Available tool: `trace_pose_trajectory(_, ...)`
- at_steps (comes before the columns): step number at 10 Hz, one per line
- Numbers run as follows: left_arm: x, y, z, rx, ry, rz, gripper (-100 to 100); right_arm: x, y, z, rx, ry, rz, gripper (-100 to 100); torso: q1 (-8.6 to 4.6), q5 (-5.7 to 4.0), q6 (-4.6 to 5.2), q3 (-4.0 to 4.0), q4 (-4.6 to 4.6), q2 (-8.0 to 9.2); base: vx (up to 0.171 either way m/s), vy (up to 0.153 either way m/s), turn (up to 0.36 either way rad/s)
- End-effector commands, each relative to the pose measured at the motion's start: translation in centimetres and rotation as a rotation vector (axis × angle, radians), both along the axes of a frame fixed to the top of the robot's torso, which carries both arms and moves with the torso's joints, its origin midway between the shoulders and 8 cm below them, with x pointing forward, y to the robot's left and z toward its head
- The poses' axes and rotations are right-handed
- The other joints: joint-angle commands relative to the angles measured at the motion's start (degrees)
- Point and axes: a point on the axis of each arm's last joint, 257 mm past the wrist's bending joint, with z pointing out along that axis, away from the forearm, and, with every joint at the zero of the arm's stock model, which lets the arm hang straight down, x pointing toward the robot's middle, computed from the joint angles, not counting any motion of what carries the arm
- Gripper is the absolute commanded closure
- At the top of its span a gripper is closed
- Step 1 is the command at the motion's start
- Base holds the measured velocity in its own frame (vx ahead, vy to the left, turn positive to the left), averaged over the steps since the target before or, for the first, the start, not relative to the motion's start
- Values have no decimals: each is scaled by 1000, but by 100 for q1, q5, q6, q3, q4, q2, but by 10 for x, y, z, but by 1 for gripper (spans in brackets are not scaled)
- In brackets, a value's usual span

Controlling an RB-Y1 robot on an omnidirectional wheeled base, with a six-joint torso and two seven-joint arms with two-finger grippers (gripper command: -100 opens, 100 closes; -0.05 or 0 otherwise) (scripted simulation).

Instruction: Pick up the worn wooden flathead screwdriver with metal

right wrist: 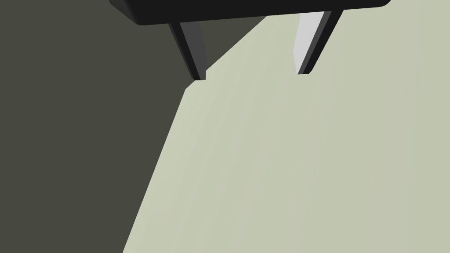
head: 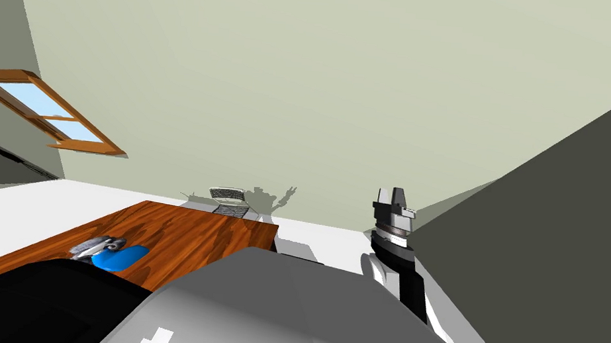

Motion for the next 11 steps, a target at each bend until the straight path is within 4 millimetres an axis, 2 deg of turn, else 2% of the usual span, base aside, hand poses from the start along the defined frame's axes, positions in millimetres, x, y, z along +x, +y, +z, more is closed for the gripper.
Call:
trace_pose_trajectory(1,0,0,0,0,0,0,100,0,0,0,0,0,0,0,0,0,0,0,0,0,0,0,0)
trace_pose_trajectory(2,0,0,0,0,0,0,100,0,0,0,0,0,0,0,5,1,0,-1,0,-1,0,0,0)
trace_pose_trajectory(3,0,0,0,0,0,0,0,0,0,0,0,0,0,0,7,2,0,-1,0,-1,0,0,0)
trace_pose_trajectory(4,4,4,3,3,-8,-2,100,0,0,0,0,0,0,0,8,2,0,-1,0,-1,5,-19,-15)
trace_pose_trajectory(9,5,25,18,2,-6,0,100,0,0,0,0,0,0,0,-12,-2,-2,-3,-1,-5,7,-50,-3)
trace_pose_trajectory(10,5,22,15,4,-7,0,100,0,0,0,0,0,0,0,-12,-4,-1,-3,-1,-6,5,-22,1)
trace_pose_trajectory(11,5,23,16,3,-6,0,0,0,0,0,0,0,0,0,-4,0,-2,-3,-2,-4,0,0,0)
